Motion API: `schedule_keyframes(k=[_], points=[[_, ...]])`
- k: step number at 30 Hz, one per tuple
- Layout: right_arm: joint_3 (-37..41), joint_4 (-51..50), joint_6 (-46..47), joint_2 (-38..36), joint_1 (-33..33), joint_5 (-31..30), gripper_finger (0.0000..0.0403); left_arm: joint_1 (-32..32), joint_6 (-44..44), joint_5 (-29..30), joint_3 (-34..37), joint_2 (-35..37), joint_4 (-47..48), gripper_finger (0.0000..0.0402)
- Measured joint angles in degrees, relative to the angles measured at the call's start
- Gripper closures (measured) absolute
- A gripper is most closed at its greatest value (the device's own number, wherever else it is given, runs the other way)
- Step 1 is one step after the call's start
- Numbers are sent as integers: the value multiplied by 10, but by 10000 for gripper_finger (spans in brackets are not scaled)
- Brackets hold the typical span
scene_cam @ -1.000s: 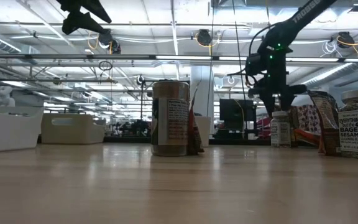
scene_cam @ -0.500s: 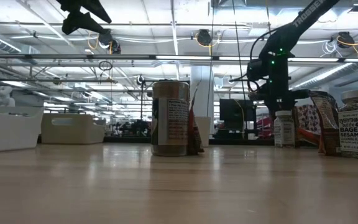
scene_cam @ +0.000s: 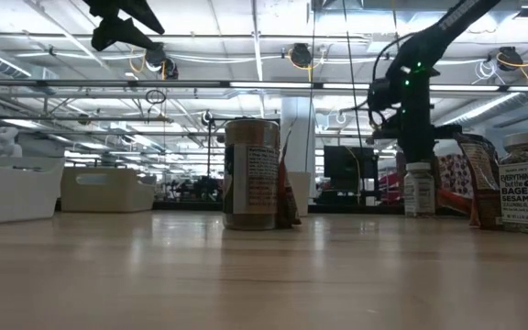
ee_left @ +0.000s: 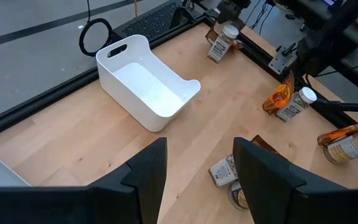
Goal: Sort spices by type
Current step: Put the brown seasoning pack into the top white bin
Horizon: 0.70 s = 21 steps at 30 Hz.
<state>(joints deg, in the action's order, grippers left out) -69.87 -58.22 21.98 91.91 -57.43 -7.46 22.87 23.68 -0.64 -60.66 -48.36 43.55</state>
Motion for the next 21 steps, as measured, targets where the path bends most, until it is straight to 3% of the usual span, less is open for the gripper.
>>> schedule_keyframes(k=[10,21], points=[[-66,-33,-1,-74,17,18,401,0,0,2,0,0,-1,212],[-206,-62,-1,-82,101,40,402,0,6,5,0,0,-2,212]])
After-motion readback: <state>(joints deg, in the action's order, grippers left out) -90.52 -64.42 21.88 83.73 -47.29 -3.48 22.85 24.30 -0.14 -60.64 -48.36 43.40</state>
